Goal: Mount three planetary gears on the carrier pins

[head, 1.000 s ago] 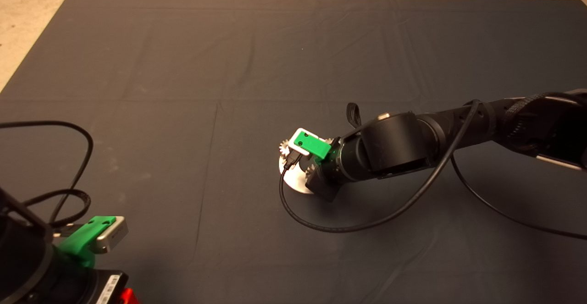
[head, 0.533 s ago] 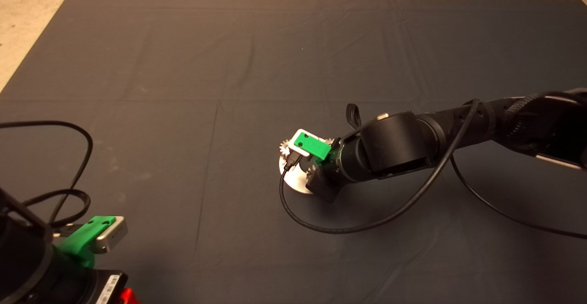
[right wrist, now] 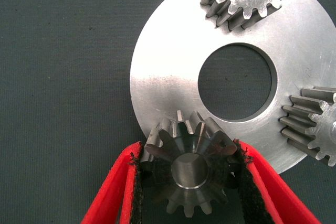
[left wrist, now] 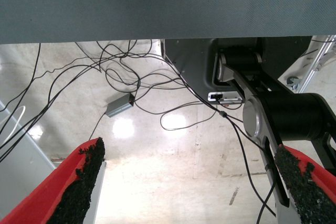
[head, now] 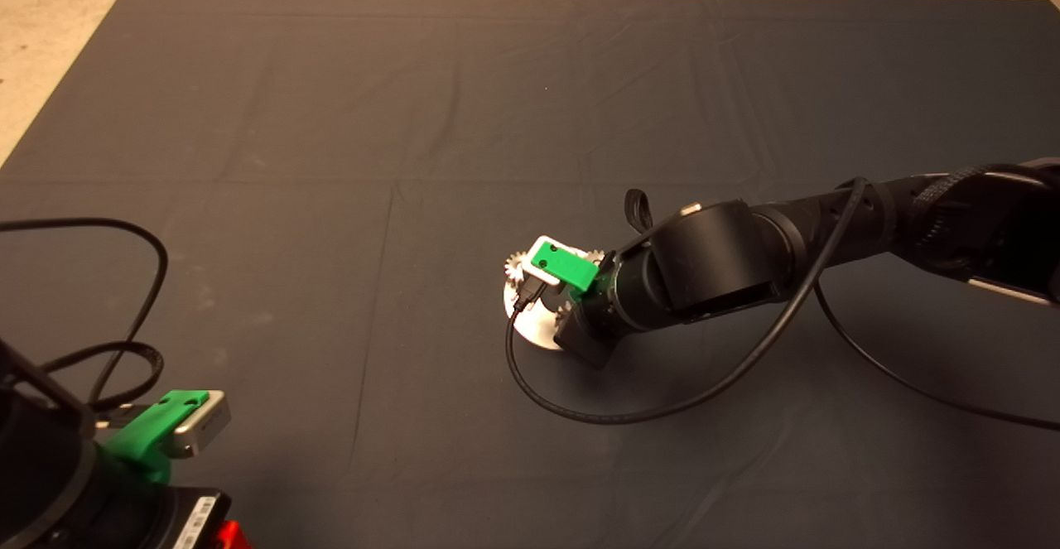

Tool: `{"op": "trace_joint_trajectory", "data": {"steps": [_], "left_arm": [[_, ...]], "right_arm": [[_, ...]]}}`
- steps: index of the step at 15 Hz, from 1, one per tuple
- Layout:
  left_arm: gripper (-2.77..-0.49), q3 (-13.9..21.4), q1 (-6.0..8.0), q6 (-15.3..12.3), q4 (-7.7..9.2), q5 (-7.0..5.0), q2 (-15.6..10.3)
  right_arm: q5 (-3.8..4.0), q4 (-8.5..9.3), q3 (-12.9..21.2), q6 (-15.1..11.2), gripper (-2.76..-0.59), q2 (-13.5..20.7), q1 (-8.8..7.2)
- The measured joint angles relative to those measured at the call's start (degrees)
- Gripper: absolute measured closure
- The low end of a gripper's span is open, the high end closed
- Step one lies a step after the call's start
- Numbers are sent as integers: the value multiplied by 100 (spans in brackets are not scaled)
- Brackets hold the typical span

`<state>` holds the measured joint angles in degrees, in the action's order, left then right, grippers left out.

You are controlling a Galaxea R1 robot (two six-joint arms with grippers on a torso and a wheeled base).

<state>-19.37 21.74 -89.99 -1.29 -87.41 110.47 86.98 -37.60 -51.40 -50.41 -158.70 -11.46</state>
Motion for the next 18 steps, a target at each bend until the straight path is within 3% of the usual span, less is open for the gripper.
{"op": "trace_joint_trajectory", "data": {"steps": [4,6,18], "left_arm": [[-233,0,-2,0,2,0,-2],[-233,0,-2,2,0,0,0],[-233,0,-37,2,2,0,0]], "right_arm": [[23,164,-204,0,-102,-95,-67],[95,196,-243,0,-102,-150,-83],[122,227,-180,-24,-102,-163,-94]]}}
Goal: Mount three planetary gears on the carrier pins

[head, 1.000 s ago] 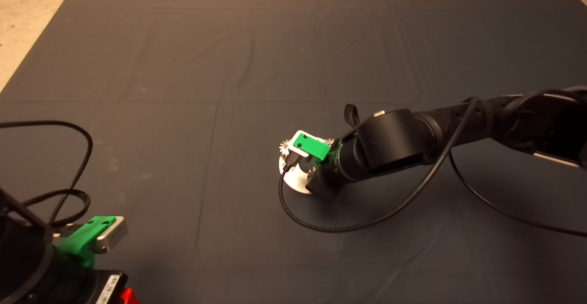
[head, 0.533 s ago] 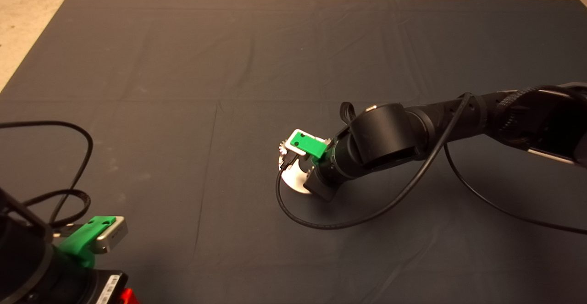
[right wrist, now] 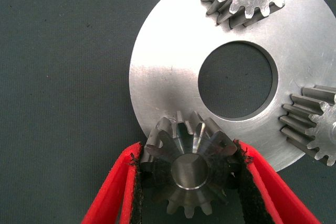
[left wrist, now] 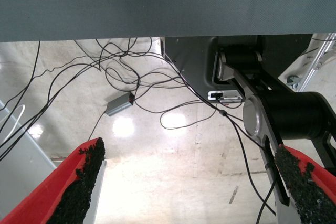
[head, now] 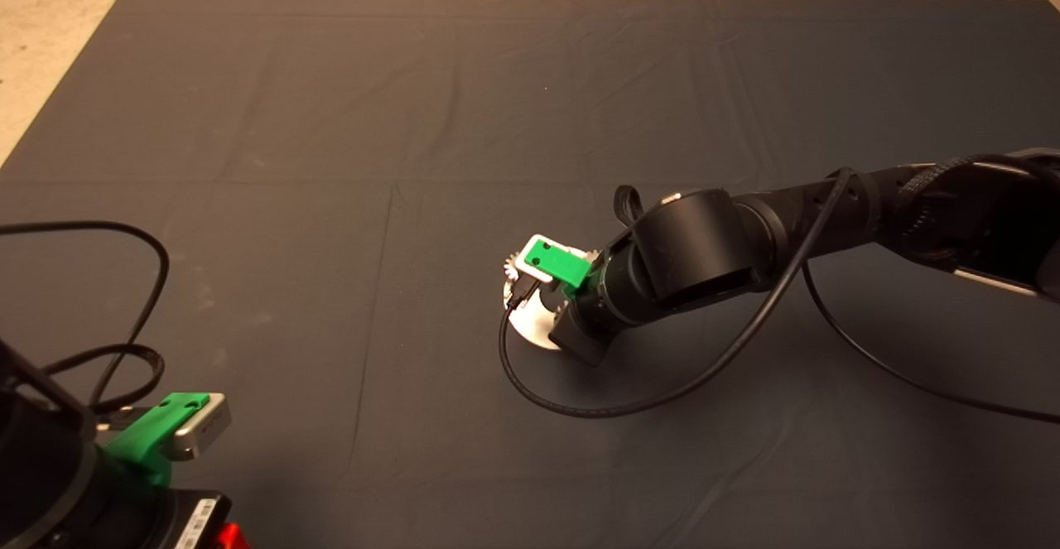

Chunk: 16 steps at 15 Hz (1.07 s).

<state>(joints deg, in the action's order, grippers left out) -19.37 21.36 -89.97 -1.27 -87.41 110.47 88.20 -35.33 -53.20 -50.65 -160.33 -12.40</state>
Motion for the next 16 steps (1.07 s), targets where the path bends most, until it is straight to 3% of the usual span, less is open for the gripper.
{"op": "trace_joint_trajectory", "data": {"steps": [6,10,16], "left_arm": [[-233,0,-26,0,0,0,2],[-233,0,-26,0,0,0,0],[-233,0,-75,0,0,0,2]], "right_arm": [[35,2,15,-90,-101,-22,-2],[-38,140,15,-194,-101,-144,0],[-60,140,15,-191,-101,-127,-2]]}}
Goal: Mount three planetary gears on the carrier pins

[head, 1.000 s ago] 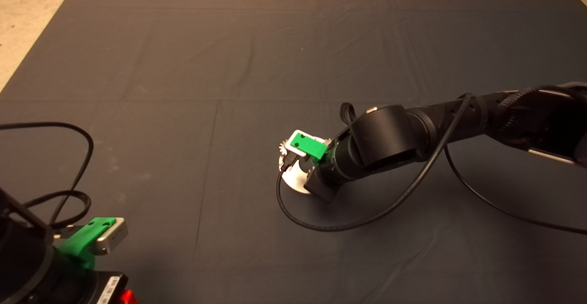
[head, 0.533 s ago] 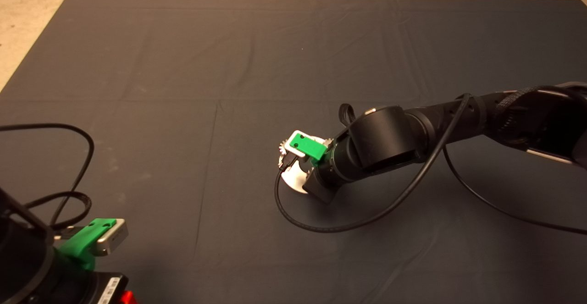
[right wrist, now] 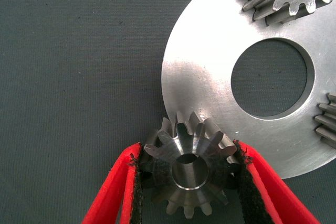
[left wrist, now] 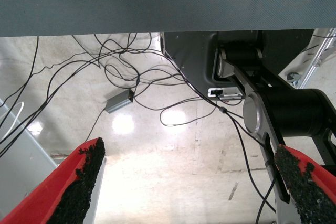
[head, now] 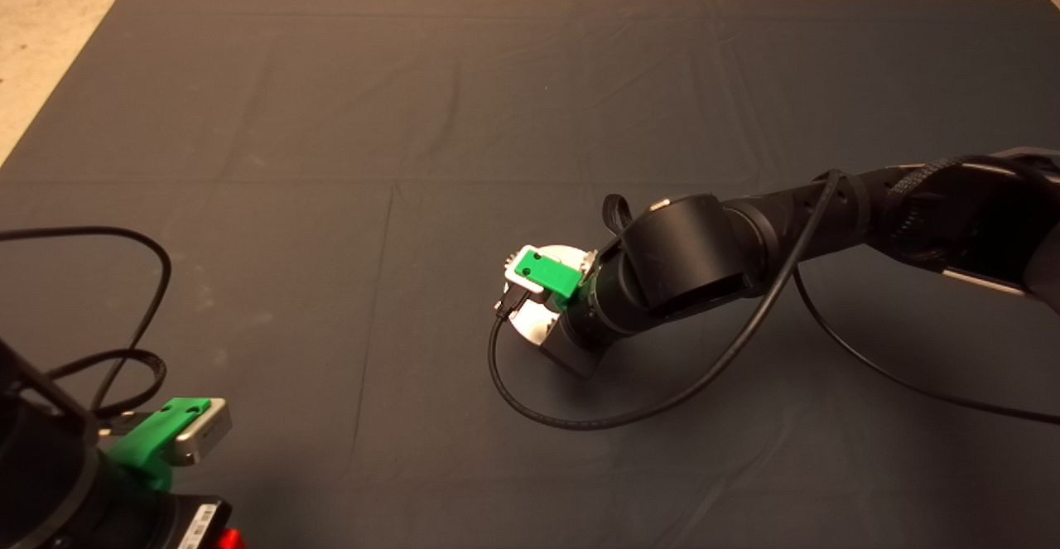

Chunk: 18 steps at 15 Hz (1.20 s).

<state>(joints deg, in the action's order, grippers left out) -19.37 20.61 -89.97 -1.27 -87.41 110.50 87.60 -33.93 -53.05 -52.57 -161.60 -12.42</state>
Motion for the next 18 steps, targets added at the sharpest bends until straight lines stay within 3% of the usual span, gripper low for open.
{"op": "trace_joint_trajectory", "data": {"steps": [10,14,18], "left_arm": [[-233,0,-96,0,0,0,4],[-233,0,-110,-2,0,0,15],[-233,0,-110,-3,-2,0,15]], "right_arm": [[24,-6,-52,1,-101,-1,-37],[33,-6,-61,0,-101,-4,-177],[29,-6,-63,-1,-101,-20,-172]]}}
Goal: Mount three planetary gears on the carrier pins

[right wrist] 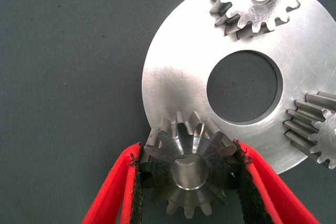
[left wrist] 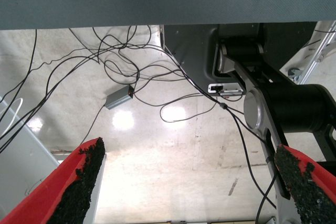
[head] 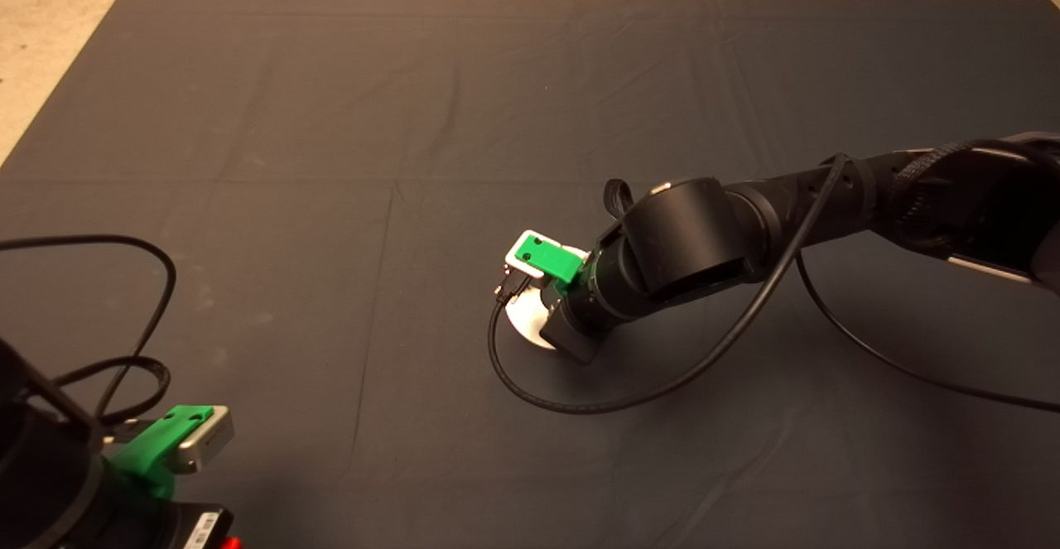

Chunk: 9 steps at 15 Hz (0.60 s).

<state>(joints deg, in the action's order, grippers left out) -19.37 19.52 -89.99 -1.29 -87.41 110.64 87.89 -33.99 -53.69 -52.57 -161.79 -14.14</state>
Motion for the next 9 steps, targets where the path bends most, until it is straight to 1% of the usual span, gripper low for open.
{"op": "trace_joint_trajectory", "data": {"steps": [9], "left_arm": [[-233,0,0,-14,2,0,0]], "right_arm": [[2,0,0,1,-101,7,4]]}}
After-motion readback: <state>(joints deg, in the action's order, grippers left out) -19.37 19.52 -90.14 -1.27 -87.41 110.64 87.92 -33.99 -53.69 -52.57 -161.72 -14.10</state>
